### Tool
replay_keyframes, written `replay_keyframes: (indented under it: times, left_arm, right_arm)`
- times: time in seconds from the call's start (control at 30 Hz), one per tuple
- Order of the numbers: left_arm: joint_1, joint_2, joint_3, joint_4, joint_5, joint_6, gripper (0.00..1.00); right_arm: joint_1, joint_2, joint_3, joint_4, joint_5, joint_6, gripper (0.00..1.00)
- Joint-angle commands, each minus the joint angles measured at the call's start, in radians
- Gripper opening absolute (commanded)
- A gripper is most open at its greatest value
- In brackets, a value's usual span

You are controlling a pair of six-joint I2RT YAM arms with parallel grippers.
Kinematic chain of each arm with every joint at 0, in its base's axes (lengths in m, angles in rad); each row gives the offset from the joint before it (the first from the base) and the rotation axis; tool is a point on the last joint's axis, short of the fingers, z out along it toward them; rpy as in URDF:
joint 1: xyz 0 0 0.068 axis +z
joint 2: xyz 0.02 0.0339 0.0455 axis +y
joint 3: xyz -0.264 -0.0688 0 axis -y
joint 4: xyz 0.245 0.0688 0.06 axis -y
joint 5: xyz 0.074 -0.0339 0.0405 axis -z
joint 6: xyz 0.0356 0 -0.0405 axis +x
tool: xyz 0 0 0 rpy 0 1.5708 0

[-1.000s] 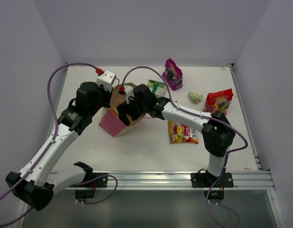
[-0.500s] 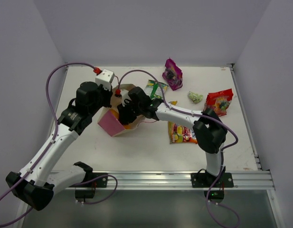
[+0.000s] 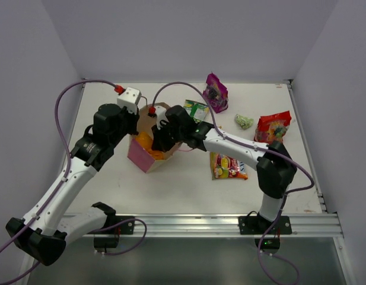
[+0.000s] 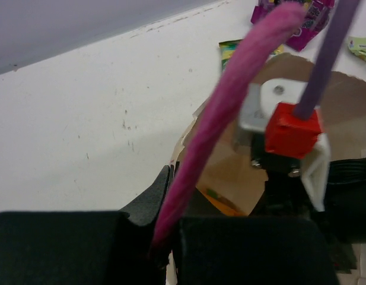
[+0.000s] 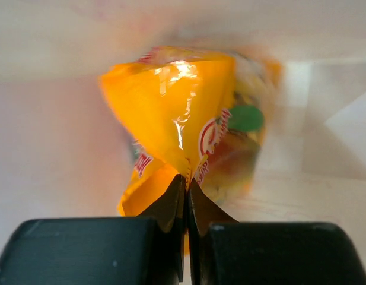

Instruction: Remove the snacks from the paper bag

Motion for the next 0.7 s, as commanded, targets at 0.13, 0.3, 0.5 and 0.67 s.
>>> replay_keyframes:
  times: [0.13,0.3,0.5,0.67]
  left_arm:
    - [-0.001,-0.016,0.002,0.036,-0.061,0.012,0.0]
    - [-0.001,-0.02,0.0,0.033,-0.076,0.012,0.0]
    - [-0.001,-0.022,0.002,0.026,-0.102,0.008,0.0]
    - [-0.001,-0.019,-0.001,0.021,-0.13,-0.011,0.0]
  right_arm:
    - [0.002,-0.255,0.078,0.073,0.085,-0.022,0.0]
    - [0.002,-0.322,0.102,0.071,0.146,-0.038,0.0]
    - [-0.01,-0.41,0.177,0.07,0.288,-0.12,0.0]
    - [-0.019,-0.444,0.257,0.073,0.391,-0.185,0.0]
